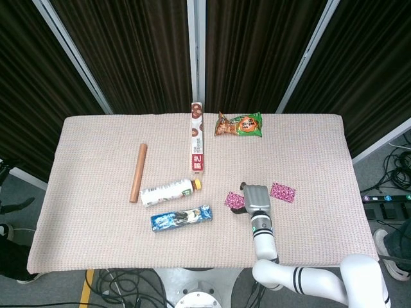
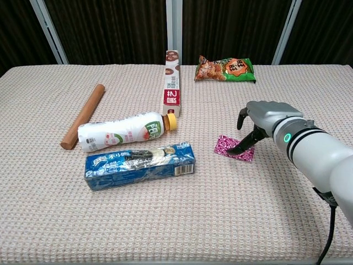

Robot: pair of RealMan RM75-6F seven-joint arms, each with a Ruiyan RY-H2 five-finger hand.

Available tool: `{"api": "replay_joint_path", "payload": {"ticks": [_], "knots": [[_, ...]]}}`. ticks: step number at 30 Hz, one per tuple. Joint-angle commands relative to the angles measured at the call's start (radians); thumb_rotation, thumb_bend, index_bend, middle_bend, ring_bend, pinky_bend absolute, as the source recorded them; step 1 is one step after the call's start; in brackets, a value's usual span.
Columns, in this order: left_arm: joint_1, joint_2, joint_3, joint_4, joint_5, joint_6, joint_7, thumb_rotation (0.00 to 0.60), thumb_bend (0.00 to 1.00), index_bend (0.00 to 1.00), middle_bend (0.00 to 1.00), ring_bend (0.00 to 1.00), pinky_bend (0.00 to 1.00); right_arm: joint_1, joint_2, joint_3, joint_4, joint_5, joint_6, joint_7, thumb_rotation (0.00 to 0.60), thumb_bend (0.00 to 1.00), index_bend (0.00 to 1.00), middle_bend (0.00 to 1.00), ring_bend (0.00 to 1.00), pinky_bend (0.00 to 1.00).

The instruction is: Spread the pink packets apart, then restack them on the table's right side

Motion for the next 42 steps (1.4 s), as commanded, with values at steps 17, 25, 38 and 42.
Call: {"api": "replay_joint_path", "payload": {"ticks": [17,25,38,42], "knots": [[0.005,0.002,0.0,0.004,-0.004,0.002,-0.005,0.6,0.0,0.29,0.31,0.25,0.33,-0.005,-0.03,-0.003,0.042,0.019,-0.008,-0.012,0.496,0.03,0.31,1.0,1.0,1.0],[0.007,0.002,0.0,0.009,-0.005,0.002,-0.011,0.6,0.0,0.29,0.31,0.25,0.33,-0.006,-0.045,0.003,0.065,0.025,-0.016,-0.012,0.509,0.03,0.36,1.0,1.0,1.0],[0.008,0.003,0.001,0.012,-0.003,0.002,-0.014,0.6,0.0,0.29,0.31,0.25,0.33,-0.007,-0.055,0.013,0.083,0.032,-0.04,-0.004,0.593,0.03,0.4,1.0,1.0,1.0],[0.009,0.003,0.001,0.013,-0.003,0.004,-0.015,0.6,0.0,0.29,0.31,0.25,0.32,-0.008,-0.054,0.016,0.084,0.028,-0.042,0.0,0.598,0.03,0.41,1.0,1.0,1.0]]}}
